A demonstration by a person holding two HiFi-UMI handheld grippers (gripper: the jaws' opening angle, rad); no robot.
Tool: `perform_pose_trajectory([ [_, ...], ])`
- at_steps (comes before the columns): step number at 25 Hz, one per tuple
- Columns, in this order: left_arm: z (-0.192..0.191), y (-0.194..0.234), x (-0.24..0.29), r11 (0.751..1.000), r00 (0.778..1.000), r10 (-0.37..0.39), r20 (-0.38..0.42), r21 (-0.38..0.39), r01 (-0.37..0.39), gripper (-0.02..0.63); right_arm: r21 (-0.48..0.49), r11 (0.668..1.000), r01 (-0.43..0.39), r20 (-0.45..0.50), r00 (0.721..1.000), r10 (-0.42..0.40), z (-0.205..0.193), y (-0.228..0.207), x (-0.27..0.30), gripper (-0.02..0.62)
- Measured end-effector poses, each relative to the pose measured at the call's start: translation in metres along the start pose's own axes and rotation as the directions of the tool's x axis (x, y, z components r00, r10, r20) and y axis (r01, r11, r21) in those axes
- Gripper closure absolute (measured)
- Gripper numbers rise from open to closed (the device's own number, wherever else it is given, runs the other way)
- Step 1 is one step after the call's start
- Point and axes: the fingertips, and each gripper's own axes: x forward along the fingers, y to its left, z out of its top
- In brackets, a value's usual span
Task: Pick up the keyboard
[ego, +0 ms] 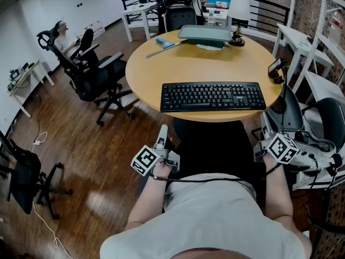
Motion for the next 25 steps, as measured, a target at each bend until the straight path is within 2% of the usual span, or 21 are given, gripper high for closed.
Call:
perform_pose_trajectory([
  [4,-0.0009,-0.0049,-0.0060,0.999,1.000,-0.005,-0.015,0.046,0.006,0.606,0.005,1.000,0.007,0.010,1.000,-0.007,0.0070,-0.0016,-0.0087,0.566],
  [12,0.0014,0.0000,-0.0071,0.999,1.000,0.013,-0.005,0.044,-0.013,0.606,0.019,1.000,0.008,-0.003,1.000,-0.008,-0.0004,-0.0021,-0.0048,0.572],
  [25,0.0017,-0.0051,-0.0062,0.999,1.000,-0.003,-0.014,0.045,0.004,0.606,0.018,1.000,0.008,-0.002,1.000,-0.008,0.0030,0.0011,-0.0037,0.577],
])
